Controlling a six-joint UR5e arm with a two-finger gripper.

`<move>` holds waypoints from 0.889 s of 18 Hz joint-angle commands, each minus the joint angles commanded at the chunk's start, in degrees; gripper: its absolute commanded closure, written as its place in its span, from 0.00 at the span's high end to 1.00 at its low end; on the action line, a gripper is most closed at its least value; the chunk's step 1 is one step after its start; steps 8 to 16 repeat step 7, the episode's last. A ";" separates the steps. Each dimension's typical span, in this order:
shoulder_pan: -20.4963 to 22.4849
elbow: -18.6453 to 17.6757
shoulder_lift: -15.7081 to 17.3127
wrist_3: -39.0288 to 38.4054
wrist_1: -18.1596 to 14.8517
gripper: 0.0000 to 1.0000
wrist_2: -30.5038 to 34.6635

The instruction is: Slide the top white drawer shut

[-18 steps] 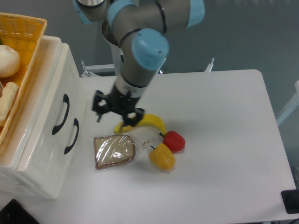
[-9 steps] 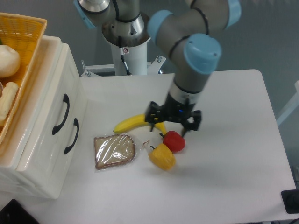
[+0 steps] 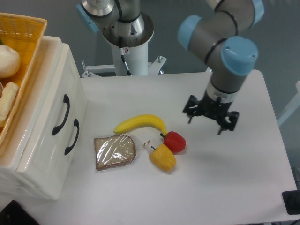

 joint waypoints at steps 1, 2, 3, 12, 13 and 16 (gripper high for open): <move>0.70 0.00 -0.18 2.02 0.00 1.00 0.53; 1.49 0.00 -0.44 4.48 0.09 1.00 1.06; 2.28 0.26 -1.05 7.20 0.18 1.00 1.24; 3.78 0.62 -2.29 12.50 1.49 1.00 1.41; 3.78 0.62 -2.29 12.50 1.49 1.00 1.41; 3.78 0.62 -2.29 12.50 1.49 1.00 1.41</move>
